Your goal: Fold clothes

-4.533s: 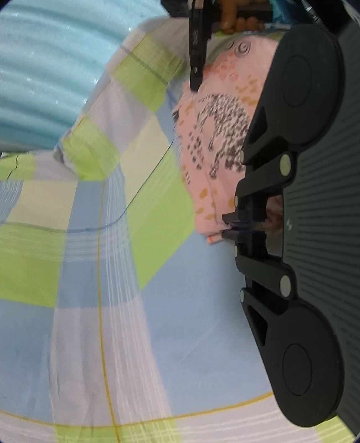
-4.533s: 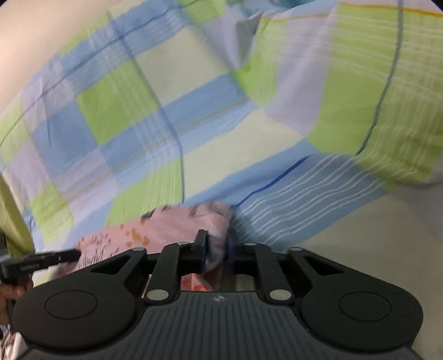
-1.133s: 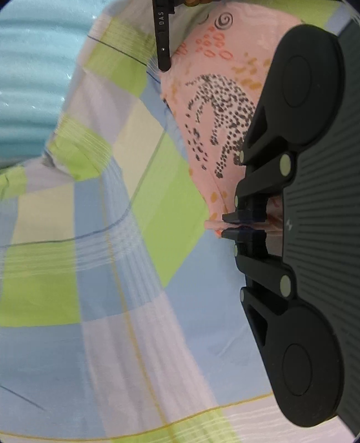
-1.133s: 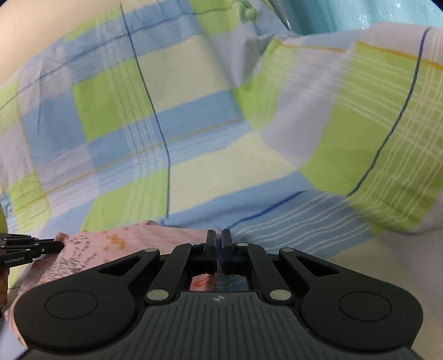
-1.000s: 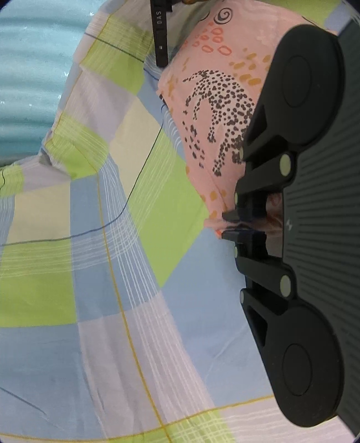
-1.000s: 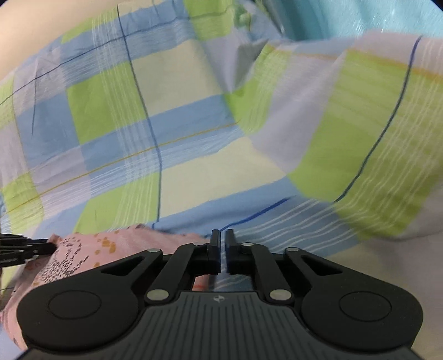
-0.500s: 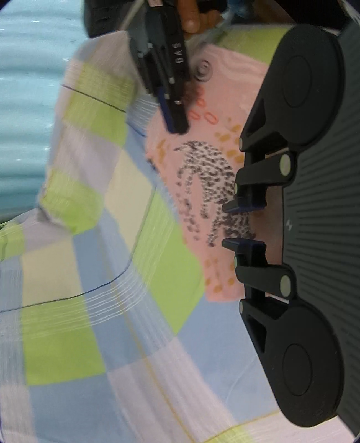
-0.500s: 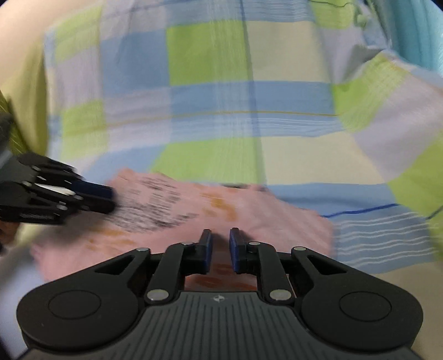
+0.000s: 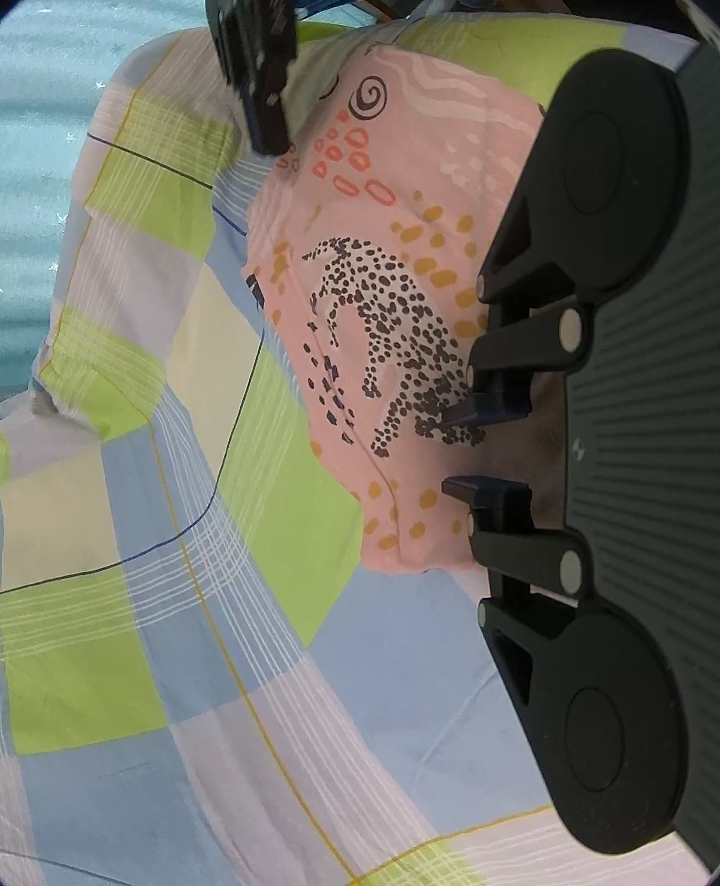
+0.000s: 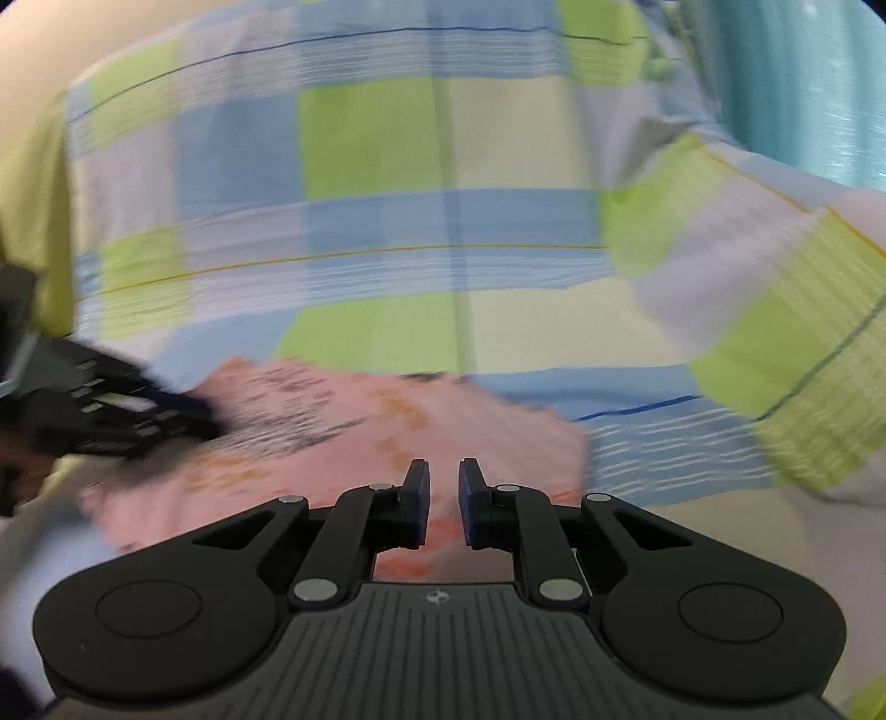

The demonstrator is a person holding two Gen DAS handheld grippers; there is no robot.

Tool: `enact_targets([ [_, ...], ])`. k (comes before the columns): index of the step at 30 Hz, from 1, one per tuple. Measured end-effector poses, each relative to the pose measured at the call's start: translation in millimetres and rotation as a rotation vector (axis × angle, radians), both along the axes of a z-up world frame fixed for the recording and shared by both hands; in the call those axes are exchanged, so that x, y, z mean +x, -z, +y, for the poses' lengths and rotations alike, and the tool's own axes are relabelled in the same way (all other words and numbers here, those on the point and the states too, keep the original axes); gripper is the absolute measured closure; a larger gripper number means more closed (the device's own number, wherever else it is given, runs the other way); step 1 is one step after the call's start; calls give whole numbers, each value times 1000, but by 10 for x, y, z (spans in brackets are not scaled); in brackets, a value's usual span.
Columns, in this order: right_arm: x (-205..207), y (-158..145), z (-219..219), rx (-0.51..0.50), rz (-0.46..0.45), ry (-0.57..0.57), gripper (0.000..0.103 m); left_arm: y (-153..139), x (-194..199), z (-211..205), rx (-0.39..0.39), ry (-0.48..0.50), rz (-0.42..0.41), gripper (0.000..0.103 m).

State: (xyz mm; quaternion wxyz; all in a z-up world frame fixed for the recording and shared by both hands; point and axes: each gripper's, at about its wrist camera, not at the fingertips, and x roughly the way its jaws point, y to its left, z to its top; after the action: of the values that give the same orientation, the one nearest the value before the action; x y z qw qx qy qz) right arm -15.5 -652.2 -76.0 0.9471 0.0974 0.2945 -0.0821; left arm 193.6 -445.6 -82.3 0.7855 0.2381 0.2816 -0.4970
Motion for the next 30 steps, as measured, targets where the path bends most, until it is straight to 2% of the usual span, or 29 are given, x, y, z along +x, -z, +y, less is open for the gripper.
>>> enact_targets([
  [3,34,53,175,15,44,-64,87,-3,-3,7,4,1,-4,86],
  [6,93,154,292,-29,124,-98,88,1,-1,-3,9,2,-9,86],
  [9,80,136,273,-80,145,-49,91,-18,-20,-6,19,1,-24,86],
  [11,6,97,247,-107,138,0,88,-78,-82,36,22,4,-56,86],
  [13,-106,49,237,-80,106,5,88,-156,-236,130,17,39,-99,86],
  [16,-280,-4,348,-48,57,-38,86,-256,-526,296,6,110,-162,85],
  [18,-368,-28,488,-73,48,-87,79,-290,-758,447,0,175,-201,82],
  [19,-399,-14,589,-125,63,-114,77,-300,-869,532,-10,213,-215,80],
  [21,-454,28,801,-247,101,-170,69,-261,-1064,643,10,268,-280,67],
  [25,-463,228,1180,-556,180,-271,69,-80,-1346,767,106,363,-447,66],
  [30,-417,361,1364,-711,190,-321,68,187,-1513,636,225,446,-655,66],
])
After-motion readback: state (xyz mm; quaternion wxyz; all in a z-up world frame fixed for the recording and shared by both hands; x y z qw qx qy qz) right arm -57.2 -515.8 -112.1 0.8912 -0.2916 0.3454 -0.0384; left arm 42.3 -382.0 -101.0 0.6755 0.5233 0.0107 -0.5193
